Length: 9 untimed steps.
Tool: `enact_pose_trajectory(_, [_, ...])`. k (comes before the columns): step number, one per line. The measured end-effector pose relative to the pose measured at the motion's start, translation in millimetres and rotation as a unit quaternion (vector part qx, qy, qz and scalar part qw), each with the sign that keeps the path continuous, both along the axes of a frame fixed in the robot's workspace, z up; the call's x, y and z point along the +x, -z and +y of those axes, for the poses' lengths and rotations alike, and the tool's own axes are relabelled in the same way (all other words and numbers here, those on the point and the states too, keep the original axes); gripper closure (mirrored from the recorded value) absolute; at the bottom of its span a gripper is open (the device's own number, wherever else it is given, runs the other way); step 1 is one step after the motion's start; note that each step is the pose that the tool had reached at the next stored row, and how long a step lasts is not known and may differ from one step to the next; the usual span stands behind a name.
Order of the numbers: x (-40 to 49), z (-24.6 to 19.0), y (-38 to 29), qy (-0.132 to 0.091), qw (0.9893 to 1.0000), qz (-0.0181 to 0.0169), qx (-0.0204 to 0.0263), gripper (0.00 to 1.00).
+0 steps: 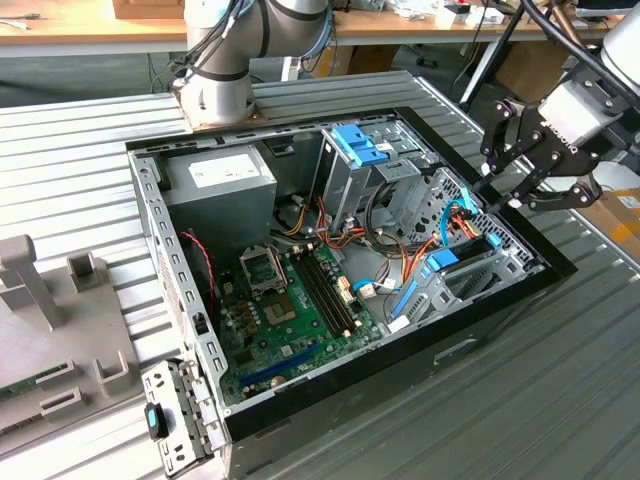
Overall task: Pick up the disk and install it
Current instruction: 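Insert the second disk wire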
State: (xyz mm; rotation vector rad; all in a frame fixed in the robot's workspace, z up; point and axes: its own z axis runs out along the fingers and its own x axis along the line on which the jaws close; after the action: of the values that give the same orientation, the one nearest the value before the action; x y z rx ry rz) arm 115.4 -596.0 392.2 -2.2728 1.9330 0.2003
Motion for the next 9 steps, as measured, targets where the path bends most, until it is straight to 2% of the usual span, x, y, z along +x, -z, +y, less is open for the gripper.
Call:
enact_pose_trajectory(3, [-9.3, -0.8, 0.0, 0.0, 1.0, -0.0024, -0.0038, 0.64])
enact_pose_trajectory(5, [-9.6, -0.8, 0.6, 0.0, 1.0, -0.0024, -0.0055, 0.64])
enact_pose_trajectory(8, [-9.7, -0.8, 5.0, 0.0, 1.0, -0.0024, -0.0088, 0.64])
enact_pose_trajectory(9, [-9.7, -0.8, 6.2, 0.0, 0.9999, -0.0024, -0.0119, 0.64])
